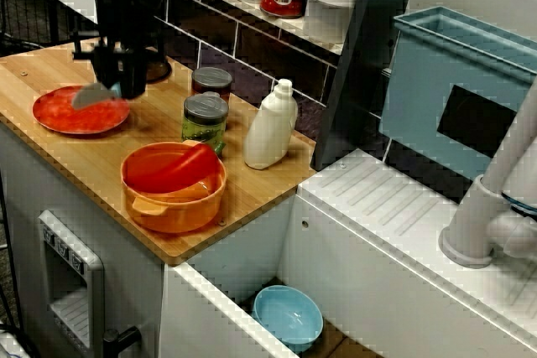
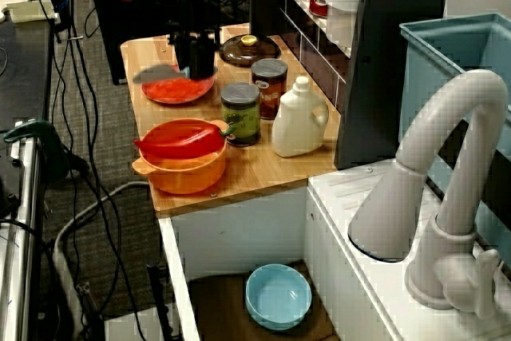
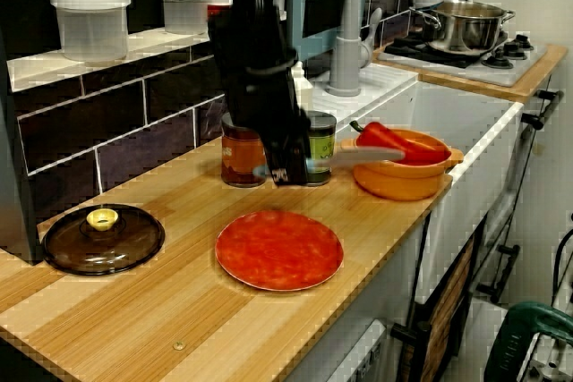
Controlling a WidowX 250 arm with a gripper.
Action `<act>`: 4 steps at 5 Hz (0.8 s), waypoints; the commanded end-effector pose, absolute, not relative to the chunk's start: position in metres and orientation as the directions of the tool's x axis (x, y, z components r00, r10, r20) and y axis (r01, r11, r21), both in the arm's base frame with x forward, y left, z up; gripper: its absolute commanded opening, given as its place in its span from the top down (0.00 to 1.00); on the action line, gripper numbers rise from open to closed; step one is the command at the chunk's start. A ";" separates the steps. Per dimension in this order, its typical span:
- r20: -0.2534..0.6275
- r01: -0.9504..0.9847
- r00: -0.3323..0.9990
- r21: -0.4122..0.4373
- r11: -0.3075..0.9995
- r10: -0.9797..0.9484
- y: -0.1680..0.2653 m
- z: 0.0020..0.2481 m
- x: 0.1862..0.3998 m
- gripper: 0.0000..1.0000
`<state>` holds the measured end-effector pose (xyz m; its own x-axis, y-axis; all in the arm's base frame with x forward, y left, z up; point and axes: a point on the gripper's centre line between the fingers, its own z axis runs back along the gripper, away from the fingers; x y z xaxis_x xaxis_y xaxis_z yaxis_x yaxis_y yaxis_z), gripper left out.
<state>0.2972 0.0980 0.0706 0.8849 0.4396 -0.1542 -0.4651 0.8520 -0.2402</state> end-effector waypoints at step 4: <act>-0.073 -0.427 0.900 -0.359 0.830 0.430 0.132 0.170 0.281 1.00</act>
